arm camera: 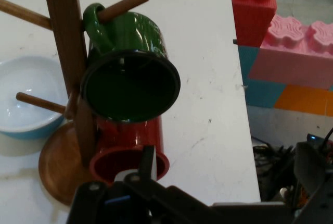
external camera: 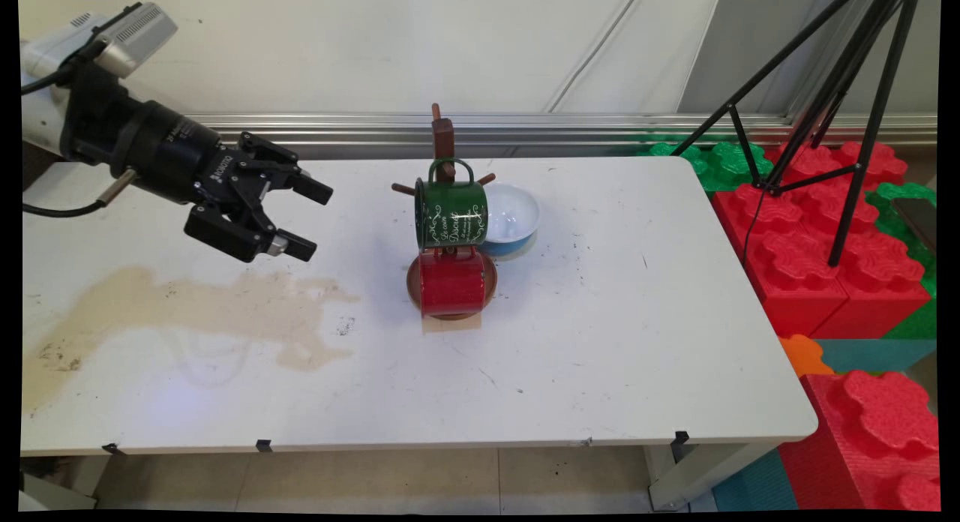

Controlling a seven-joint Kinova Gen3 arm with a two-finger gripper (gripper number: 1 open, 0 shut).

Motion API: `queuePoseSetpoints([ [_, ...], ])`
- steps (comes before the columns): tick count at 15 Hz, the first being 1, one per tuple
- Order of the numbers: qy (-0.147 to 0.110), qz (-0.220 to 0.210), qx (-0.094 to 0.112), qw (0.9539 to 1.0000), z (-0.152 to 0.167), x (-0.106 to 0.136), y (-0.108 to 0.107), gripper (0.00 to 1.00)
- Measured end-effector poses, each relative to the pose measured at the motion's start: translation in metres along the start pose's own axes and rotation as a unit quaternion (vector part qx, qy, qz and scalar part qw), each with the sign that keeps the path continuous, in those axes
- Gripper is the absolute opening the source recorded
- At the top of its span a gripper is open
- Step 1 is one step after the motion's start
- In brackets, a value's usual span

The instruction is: Pick up the green mug from the rack

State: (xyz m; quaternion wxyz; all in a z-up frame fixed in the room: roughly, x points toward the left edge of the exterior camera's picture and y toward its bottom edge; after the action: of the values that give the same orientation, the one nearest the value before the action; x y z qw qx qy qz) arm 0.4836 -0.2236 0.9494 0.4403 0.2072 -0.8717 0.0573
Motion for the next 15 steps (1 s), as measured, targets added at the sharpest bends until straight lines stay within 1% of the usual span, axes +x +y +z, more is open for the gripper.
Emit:
queuePoseSetpoints([
  [10,0.018,-0.015,0.008,0.9997,0.021,-0.004,-0.011,1.0],
  [15,0.029,-0.029,0.01,0.9991,0.039,-0.008,-0.014,1.0],
])
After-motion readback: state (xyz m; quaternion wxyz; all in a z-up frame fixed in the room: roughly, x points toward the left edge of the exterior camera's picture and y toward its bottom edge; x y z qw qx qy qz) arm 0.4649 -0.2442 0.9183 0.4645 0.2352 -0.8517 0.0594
